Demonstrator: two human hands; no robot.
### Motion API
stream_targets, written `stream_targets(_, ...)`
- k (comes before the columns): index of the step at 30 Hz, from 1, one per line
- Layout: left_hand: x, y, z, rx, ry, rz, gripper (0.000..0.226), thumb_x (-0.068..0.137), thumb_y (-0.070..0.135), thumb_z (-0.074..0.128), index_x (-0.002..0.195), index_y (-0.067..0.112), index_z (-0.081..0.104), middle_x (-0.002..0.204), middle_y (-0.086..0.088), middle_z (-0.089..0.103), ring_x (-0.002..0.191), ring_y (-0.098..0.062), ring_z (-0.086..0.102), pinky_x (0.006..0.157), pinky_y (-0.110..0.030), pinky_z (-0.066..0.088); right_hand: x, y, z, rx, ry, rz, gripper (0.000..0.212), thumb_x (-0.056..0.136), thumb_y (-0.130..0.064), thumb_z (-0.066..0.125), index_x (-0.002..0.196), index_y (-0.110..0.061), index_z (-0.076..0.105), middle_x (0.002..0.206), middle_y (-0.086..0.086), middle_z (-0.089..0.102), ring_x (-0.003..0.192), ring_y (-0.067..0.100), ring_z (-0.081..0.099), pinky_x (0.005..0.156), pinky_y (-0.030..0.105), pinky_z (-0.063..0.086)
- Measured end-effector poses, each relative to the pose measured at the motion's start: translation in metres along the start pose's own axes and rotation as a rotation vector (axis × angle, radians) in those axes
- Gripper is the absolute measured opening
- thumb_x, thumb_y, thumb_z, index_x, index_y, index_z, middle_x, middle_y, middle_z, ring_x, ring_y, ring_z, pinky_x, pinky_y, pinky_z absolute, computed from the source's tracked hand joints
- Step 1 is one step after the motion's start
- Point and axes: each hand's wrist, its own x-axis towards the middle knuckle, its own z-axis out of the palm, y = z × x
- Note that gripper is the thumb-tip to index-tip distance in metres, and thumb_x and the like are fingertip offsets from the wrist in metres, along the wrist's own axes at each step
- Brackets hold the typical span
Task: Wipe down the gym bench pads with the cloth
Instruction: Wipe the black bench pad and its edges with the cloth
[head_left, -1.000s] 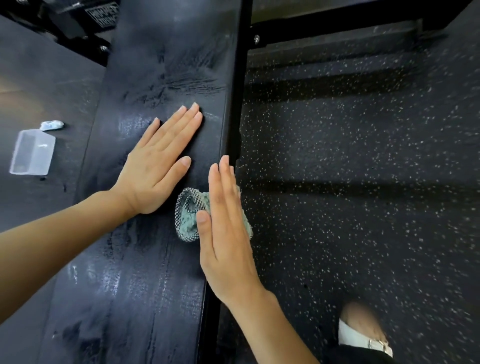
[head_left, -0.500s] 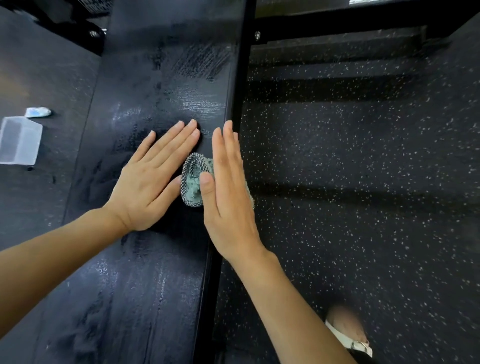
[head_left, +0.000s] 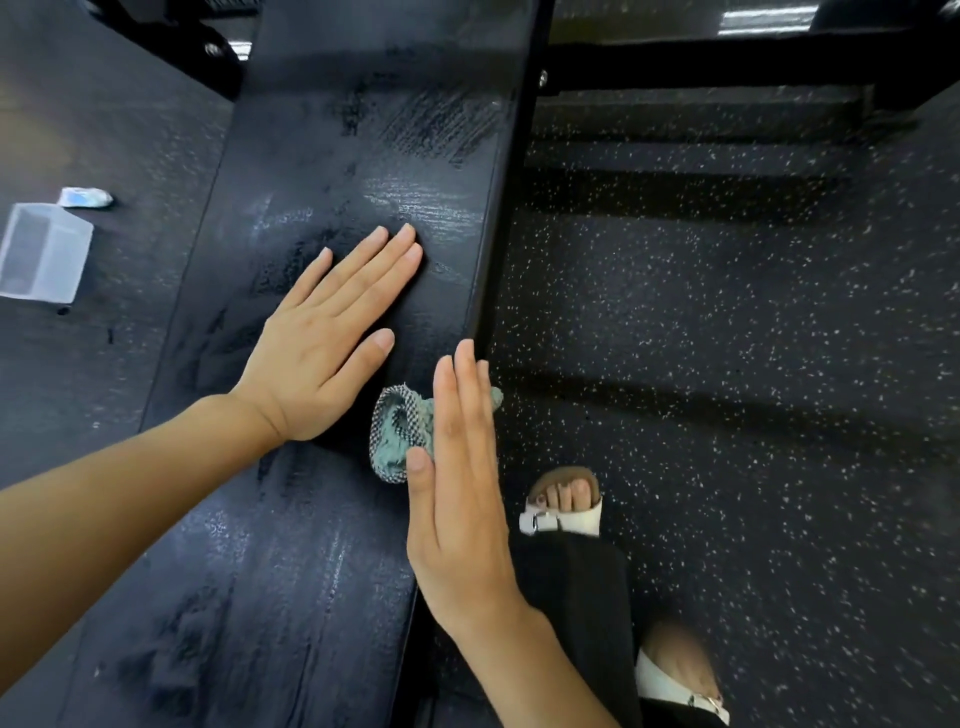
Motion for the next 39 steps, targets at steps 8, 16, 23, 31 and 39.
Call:
stream_targets(8, 0.010, -0.008, -0.005, 0.007, -0.023, 0.014, 0.059, 0.101, 0.034, 0.026, 0.156, 0.012, 0.020, 0.165, -0.002, 0.015, 0.153, -0.018, 0.011, 0.123, -0.043, 0.009, 0.033, 0.000, -0.008, 0.005, 0.010, -0.015, 0.056, 0.105, -0.020, 0.030, 0.155, -0.008, 0.008, 0.166, 0.001, 0.000, 0.153, 0.017, -0.004, 0.124, 0.040, 0.006)
stream_targets(16, 0.019, -0.013, -0.006, 0.011, -0.030, 0.024, 0.058, 0.103, 0.033, 0.025, 0.157, 0.013, 0.019, 0.165, -0.001, 0.014, 0.153, -0.017, 0.010, 0.123, -0.042, 0.007, 0.078, 0.003, -0.020, -0.046, 0.013, -0.039, 0.055, 0.107, -0.014, 0.034, 0.155, -0.008, 0.008, 0.165, 0.002, -0.001, 0.152, 0.015, -0.007, 0.125, 0.040, 0.005)
stream_targets(23, 0.028, -0.016, -0.006, 0.017, -0.027, 0.006, 0.060, 0.102, 0.033, 0.027, 0.157, 0.012, 0.015, 0.165, -0.002, 0.011, 0.153, -0.017, 0.008, 0.124, -0.042, 0.006, 0.127, 0.005, -0.028, -0.087, 0.080, -0.055, 0.053, 0.106, -0.014, 0.033, 0.155, -0.003, 0.015, 0.165, 0.009, 0.004, 0.153, 0.019, -0.006, 0.125, 0.039, 0.004)
stream_targets(31, 0.045, -0.022, -0.010, 0.027, -0.022, 0.006, 0.060, 0.103, 0.033, 0.025, 0.157, 0.009, 0.016, 0.165, -0.003, 0.012, 0.153, -0.017, 0.008, 0.124, -0.042, 0.005, 0.068, -0.006, -0.020, -0.109, 0.003, -0.017, 0.056, 0.107, -0.021, 0.031, 0.156, -0.016, 0.006, 0.166, -0.006, -0.006, 0.153, 0.015, -0.007, 0.124, 0.035, 0.002)
stream_targets(39, 0.067, -0.029, -0.015, 0.023, -0.031, 0.023, 0.060, 0.102, 0.031, 0.025, 0.157, 0.008, 0.015, 0.165, -0.004, 0.011, 0.153, -0.016, 0.007, 0.124, -0.042, 0.005, 0.061, -0.007, -0.015, -0.232, 0.035, 0.008, 0.056, 0.105, -0.022, 0.026, 0.157, -0.015, 0.006, 0.166, -0.004, -0.004, 0.153, 0.017, 0.000, 0.123, 0.036, -0.002)
